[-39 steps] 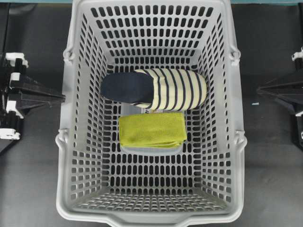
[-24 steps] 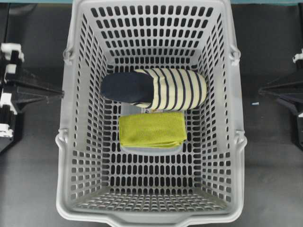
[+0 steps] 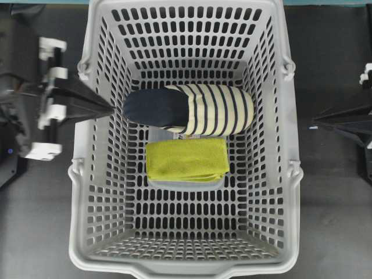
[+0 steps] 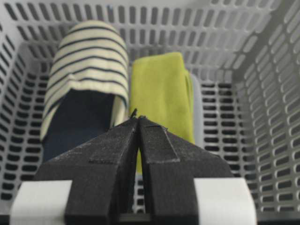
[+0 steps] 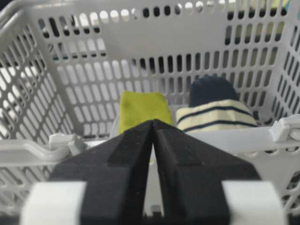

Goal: Pick up the yellow cloth from the shopping basket with the left arm.
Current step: 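Move the left gripper over the basket toward the yellow-green cloth, then lower the left gripper onto the yellow-green cloth and close on it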

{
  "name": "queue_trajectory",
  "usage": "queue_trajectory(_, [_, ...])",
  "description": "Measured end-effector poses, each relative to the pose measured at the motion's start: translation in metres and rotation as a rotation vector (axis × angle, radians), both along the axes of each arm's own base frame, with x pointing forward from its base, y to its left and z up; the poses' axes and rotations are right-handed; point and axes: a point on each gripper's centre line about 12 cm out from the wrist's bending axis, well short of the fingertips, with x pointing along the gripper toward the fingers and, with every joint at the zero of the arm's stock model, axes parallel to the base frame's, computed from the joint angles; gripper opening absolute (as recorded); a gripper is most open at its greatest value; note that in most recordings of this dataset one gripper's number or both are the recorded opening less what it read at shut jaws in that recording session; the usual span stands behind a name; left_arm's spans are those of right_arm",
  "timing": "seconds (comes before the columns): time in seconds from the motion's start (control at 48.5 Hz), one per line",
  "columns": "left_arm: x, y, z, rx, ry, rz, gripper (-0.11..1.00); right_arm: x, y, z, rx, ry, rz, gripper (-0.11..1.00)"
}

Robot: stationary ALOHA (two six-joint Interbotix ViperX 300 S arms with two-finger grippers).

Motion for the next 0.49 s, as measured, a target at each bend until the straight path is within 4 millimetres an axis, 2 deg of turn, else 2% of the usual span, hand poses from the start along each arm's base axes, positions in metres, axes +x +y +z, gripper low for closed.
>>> queue_trajectory(0.144, [0.020, 0.000, -0.005, -0.006, 0.058, 0.004, 0.03, -0.005, 0.000, 0.009, -0.012, -0.037, 0.002, 0.51])
queue_trajectory(0.247, [0.037, -0.003, -0.014, 0.002, 0.132, -0.010, 0.10, -0.006, 0.001, 0.010, -0.026, -0.035, 0.007, 0.76])
queue_trajectory(0.33, [0.049, -0.006, -0.020, -0.003, 0.210, -0.013, 0.25, -0.006, 0.001, 0.010, -0.036, -0.035, 0.012, 0.79])
queue_trajectory(0.494, [0.079, -0.012, -0.042, -0.013, 0.407, -0.015, 0.72, -0.005, 0.001, 0.009, -0.035, -0.034, 0.012, 0.76])
